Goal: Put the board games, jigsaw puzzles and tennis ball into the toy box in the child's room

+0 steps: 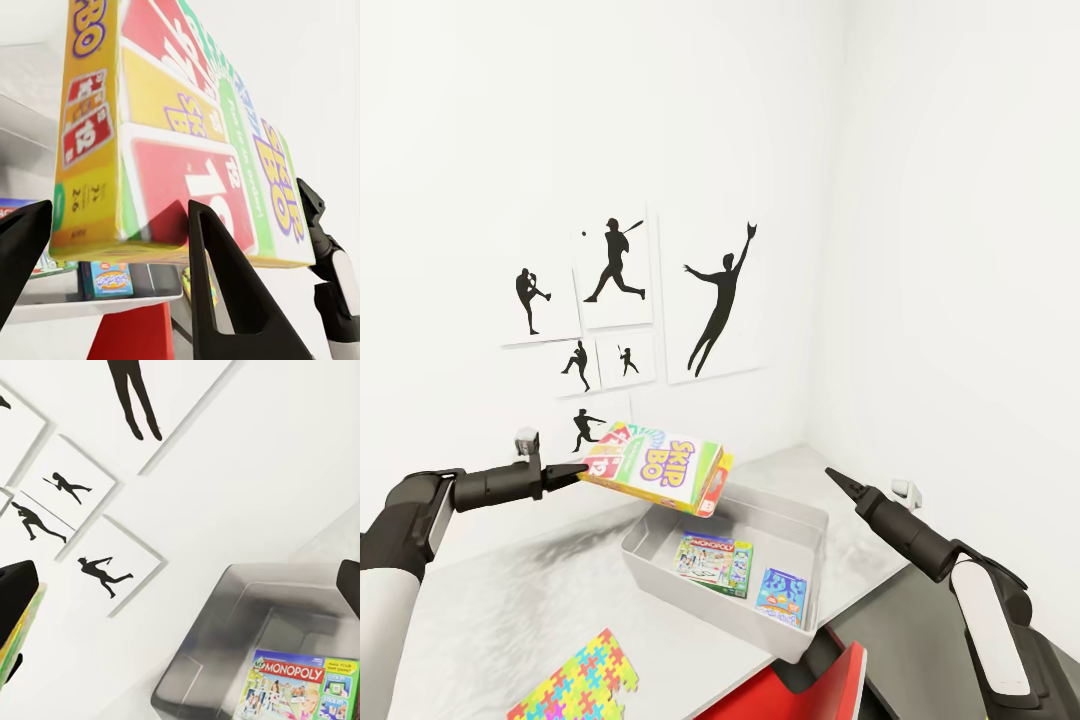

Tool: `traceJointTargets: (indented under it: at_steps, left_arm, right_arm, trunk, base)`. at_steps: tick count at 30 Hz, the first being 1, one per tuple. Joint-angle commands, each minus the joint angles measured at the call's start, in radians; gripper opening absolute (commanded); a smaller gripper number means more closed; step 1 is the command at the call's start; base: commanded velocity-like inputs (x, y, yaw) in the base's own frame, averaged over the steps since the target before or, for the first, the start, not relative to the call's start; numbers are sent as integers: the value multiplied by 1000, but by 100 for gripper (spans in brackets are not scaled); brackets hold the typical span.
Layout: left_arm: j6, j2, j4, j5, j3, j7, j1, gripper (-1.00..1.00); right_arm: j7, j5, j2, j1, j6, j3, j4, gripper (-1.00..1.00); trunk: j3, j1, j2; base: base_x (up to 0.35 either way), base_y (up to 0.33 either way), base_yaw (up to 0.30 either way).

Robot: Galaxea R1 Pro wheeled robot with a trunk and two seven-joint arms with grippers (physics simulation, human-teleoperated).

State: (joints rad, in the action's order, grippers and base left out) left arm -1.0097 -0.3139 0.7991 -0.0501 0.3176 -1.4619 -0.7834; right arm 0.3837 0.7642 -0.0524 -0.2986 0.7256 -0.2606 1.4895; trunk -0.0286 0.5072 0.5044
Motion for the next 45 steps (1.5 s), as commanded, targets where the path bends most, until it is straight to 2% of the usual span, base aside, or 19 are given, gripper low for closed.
traceJointTargets:
  at_steps: [1,21,32,37,40,42,45]
  left_arm:
    - [-11,0,0,-5,2,-7,0,-100]
    - [-12,-1,0,-5,3,-9,0,-100]
    - [-14,9,-2,-7,-1,-1,0,-100]
    - [-13,39,-4,-11,0,2,0,-100]
    - [14,58,-7,-13,0,10,1,-100]
    - [30,69,-12,-13,1,30,0,-100]
    - [42,92,-25,-10,2,104,0,-100]
  right_arm:
    - [3,1,0,0,6,-2,0,100]
    - [2,1,0,0,6,-2,0,100]
    - [2,1,-1,0,6,-4,0,100]
    - [0,-3,-2,0,7,-5,0,100]
    - [1,-3,-3,0,10,-6,1,100]
    - [1,-2,-3,0,12,-13,1,100]
    - [2,0,-3,0,16,-44,2,100]
  trunk:
    - [0,0,1]
    - [0,0,1]
    - [0,0,1]
    - [0,0,1]
    - [0,0,1]
    - [0,0,1]
    - [0,0,1]
  base:
    - [0,0,0]
    - [0,0,0]
    - [0,0,0]
    - [0,0,0]
    - [0,0,0]
    - [0,0,0]
    - [0,0,0]
